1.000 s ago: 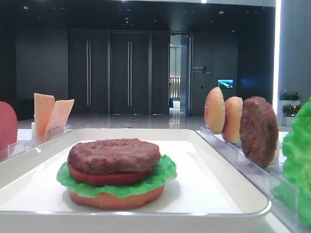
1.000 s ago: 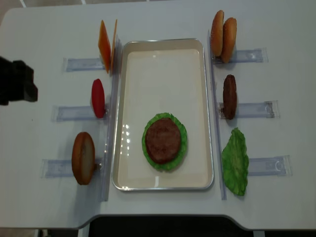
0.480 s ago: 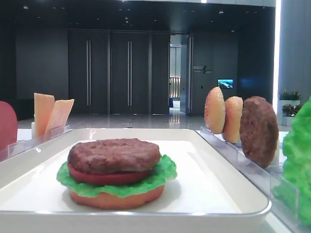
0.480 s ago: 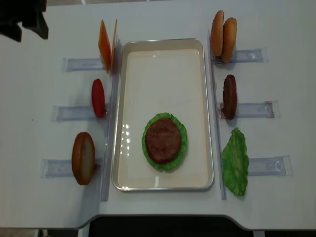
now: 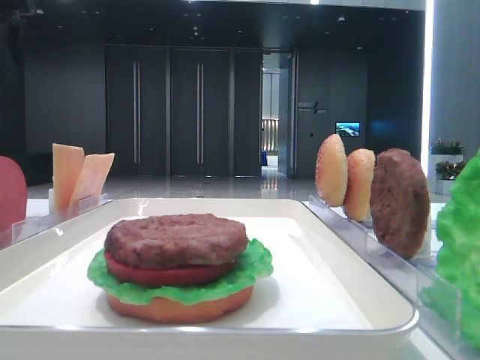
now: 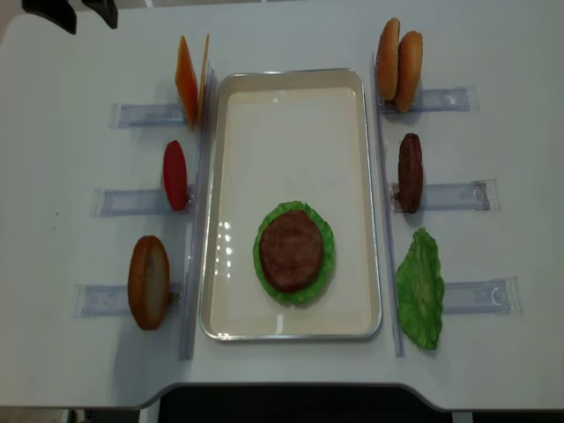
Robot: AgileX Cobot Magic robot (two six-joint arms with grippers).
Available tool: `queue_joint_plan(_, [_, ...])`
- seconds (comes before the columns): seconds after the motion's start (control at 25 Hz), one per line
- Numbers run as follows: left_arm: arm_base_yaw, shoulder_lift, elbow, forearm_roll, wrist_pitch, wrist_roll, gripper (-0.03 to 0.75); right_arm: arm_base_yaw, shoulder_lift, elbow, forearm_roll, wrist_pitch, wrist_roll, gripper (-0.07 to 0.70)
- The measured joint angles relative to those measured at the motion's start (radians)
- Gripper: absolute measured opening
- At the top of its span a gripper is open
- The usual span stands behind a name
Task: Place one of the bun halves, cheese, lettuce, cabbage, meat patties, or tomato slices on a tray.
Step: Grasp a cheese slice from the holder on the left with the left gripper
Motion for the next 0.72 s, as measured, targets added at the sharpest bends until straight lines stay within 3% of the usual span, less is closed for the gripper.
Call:
queue_joint_plan(0.28, [0.0,0.151,-0.127,-0.033,0.001,0.0,0.517,0.0,0.0,0.0,0.0,0.0,0.0,0.539])
queue_joint_plan(0.72, [-0.012,0.207,-0.162,-0.044,0.001,-0.076,0.517,0.0,0.0,0.0,0.0,0.0,0.0,0.539])
